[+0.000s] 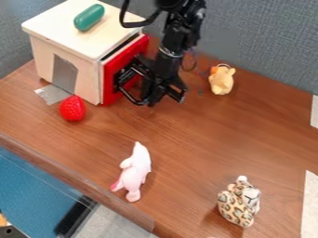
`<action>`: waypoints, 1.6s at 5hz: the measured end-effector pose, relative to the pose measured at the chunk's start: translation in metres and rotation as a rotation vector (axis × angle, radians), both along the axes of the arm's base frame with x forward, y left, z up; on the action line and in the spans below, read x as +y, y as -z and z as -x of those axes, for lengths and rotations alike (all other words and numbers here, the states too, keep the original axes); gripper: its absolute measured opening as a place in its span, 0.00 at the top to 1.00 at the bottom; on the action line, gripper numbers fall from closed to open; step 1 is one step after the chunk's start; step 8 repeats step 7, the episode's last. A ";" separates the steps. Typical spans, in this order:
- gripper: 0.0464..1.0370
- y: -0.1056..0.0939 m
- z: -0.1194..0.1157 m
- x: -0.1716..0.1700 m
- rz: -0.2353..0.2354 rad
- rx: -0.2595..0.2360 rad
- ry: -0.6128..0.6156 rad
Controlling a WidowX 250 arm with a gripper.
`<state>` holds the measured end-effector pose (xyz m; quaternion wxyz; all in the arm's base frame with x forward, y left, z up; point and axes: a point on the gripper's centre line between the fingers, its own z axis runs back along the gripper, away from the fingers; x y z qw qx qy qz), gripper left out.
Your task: Close the drawer.
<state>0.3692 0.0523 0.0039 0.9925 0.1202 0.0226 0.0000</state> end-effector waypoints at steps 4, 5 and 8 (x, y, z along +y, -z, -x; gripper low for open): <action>0.32 -0.025 -0.003 0.000 0.020 -0.047 0.015; 0.07 -0.058 -0.019 -0.034 0.029 -0.120 0.116; 0.04 -0.103 -0.033 -0.074 0.128 -0.238 0.180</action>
